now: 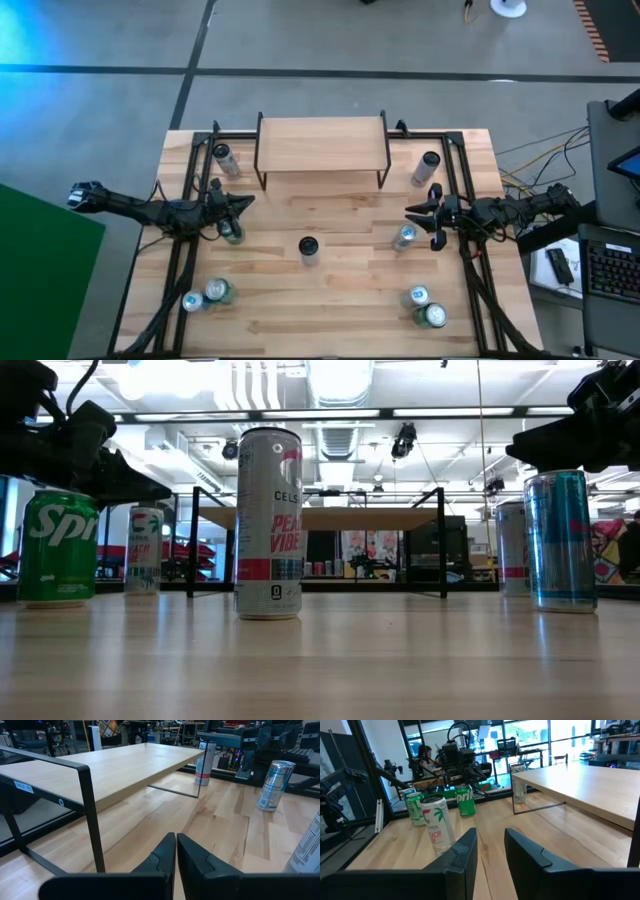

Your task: Place canned beverage on shelf

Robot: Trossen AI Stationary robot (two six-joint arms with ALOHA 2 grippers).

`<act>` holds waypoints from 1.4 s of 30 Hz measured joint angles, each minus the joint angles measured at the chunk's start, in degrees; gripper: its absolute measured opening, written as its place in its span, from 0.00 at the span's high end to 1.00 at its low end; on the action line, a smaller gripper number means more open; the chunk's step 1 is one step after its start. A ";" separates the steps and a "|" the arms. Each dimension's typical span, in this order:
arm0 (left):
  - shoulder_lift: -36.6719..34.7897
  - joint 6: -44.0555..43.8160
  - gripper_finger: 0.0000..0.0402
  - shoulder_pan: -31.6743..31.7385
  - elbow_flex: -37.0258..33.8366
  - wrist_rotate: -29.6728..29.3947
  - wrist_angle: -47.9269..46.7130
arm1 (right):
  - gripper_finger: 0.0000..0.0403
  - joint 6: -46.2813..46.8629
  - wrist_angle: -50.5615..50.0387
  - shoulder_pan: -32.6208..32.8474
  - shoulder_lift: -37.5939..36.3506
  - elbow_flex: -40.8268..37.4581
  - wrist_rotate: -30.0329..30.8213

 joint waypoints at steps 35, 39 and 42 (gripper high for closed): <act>0.01 2.36 1.00 0.07 0.05 0.00 1.80 | 0.63 4.29 0.40 -0.03 3.04 -0.01 10.19; 0.14 1.66 1.00 0.13 0.05 -0.14 5.25 | 0.48 3.60 0.37 -0.11 5.26 -0.02 12.87; 0.18 2.22 1.00 0.11 0.05 -0.06 10.13 | 0.40 4.64 1.08 -0.13 6.77 0.00 21.65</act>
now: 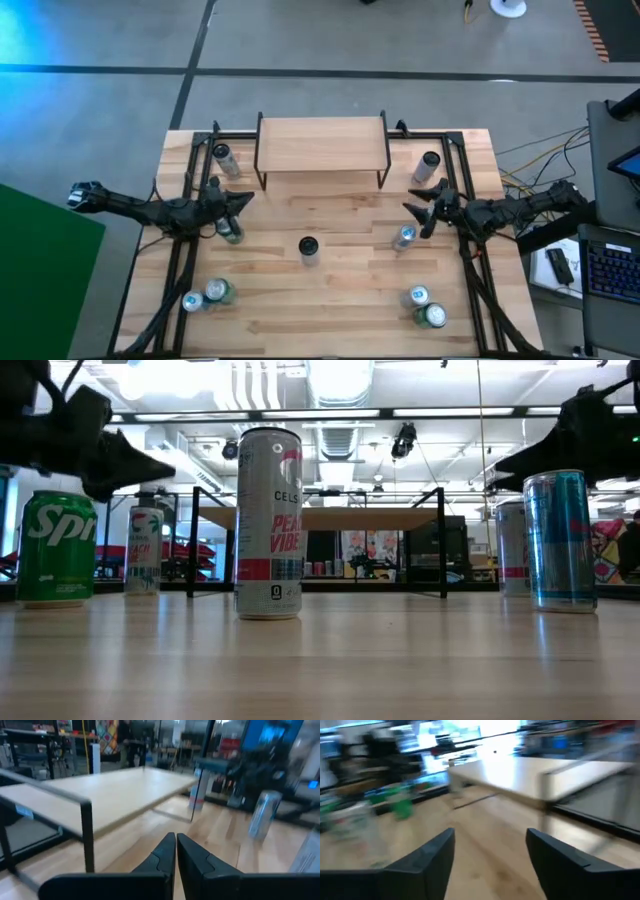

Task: Place canned beverage on shelf
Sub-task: Put the top left green soda can on the shelf

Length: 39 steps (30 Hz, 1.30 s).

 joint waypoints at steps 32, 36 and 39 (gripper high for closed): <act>22.46 -24.11 0.28 7.29 42.69 -22.18 -57.73 | 0.16 -8.91 1.62 -10.68 10.14 16.48 5.74; 24.22 -25.26 0.24 12.89 42.87 -18.65 -58.94 | 0.16 -9.69 1.60 -13.15 13.85 18.34 5.84; 25.54 -25.32 0.22 18.36 42.58 -15.27 -59.03 | 0.17 -9.06 2.30 -15.36 16.79 18.71 6.57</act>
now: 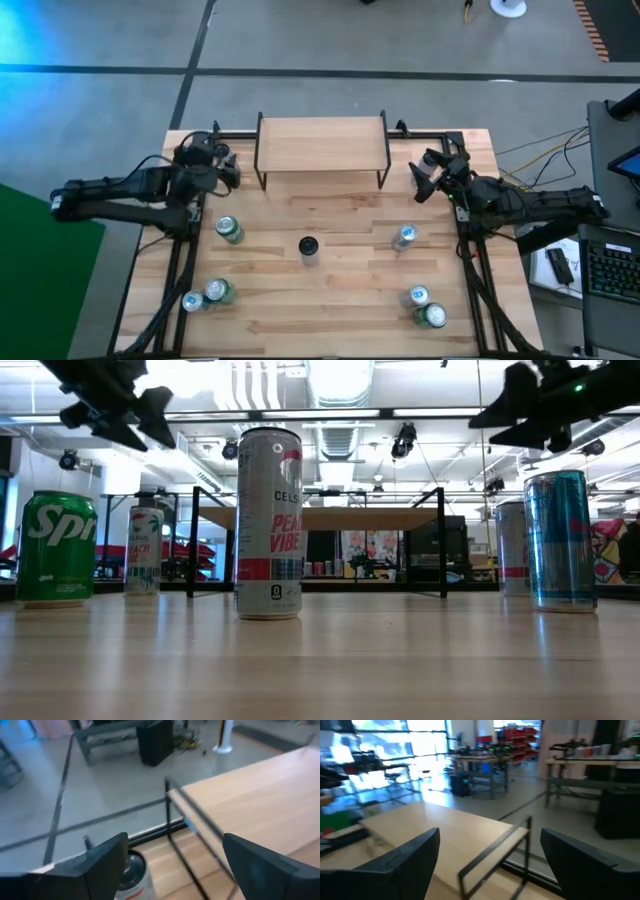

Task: Place canned beverage on shelf
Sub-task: Put the top left green soda can on the shelf

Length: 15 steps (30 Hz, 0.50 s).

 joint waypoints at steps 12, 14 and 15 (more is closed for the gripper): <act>3.00 -8.86 0.22 4.21 3.33 31.76 -11.98 | 0.18 -9.68 4.81 -3.28 6.75 1.20 0.28; 3.97 -12.69 0.22 1.94 4.10 35.70 -16.29 | 0.18 -9.76 5.64 -3.34 6.54 2.26 0.38; 4.55 -14.57 0.22 0.65 4.36 37.23 -18.04 | 0.18 -9.76 5.70 -3.35 6.49 2.47 0.36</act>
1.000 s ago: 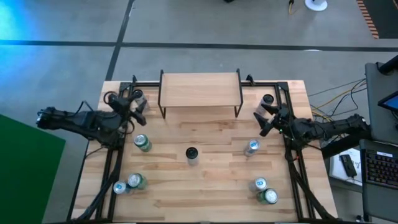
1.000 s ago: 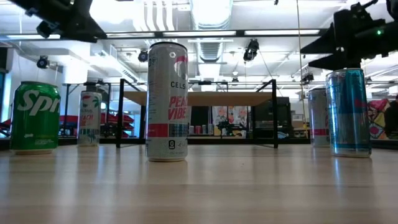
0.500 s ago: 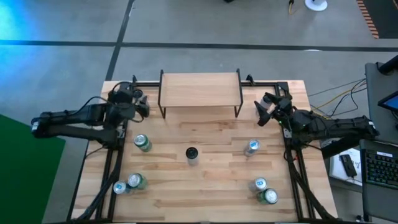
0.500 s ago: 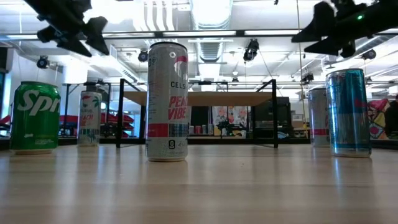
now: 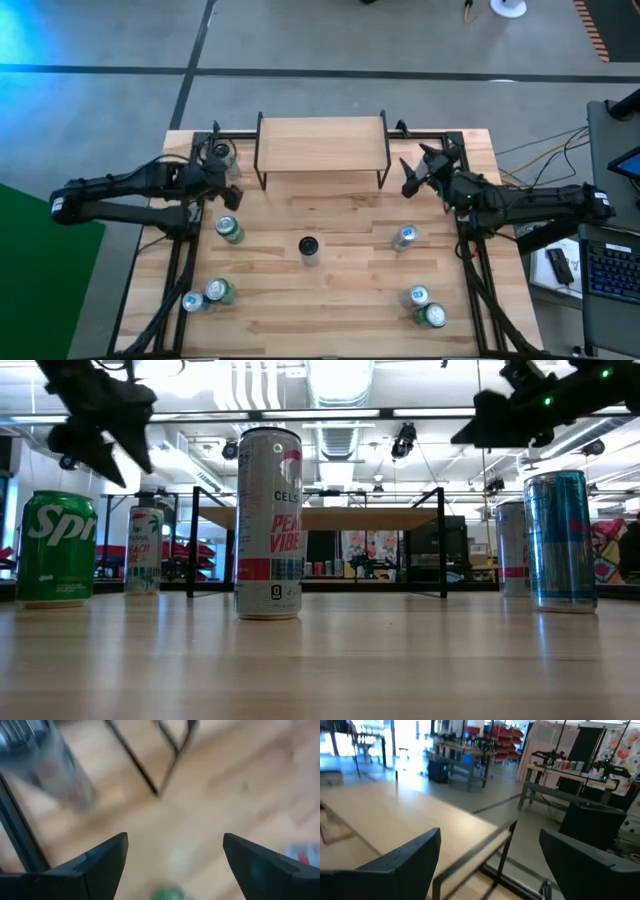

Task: Place canned beverage on shelf
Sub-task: Put the top left green soda can on the shelf

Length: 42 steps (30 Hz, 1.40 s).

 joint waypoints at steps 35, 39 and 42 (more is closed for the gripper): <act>21.69 -21.19 0.03 -21.37 9.81 5.97 -17.61 | 0.18 1.77 -2.57 -0.81 14.21 6.74 -7.72; 20.55 -23.12 0.03 -22.01 9.26 5.20 -17.38 | 0.18 2.49 -2.54 -0.81 15.48 7.21 -7.72; 19.77 -24.96 0.03 -22.07 7.46 5.17 -17.48 | 0.18 2.64 -2.61 -0.81 16.23 7.40 -7.72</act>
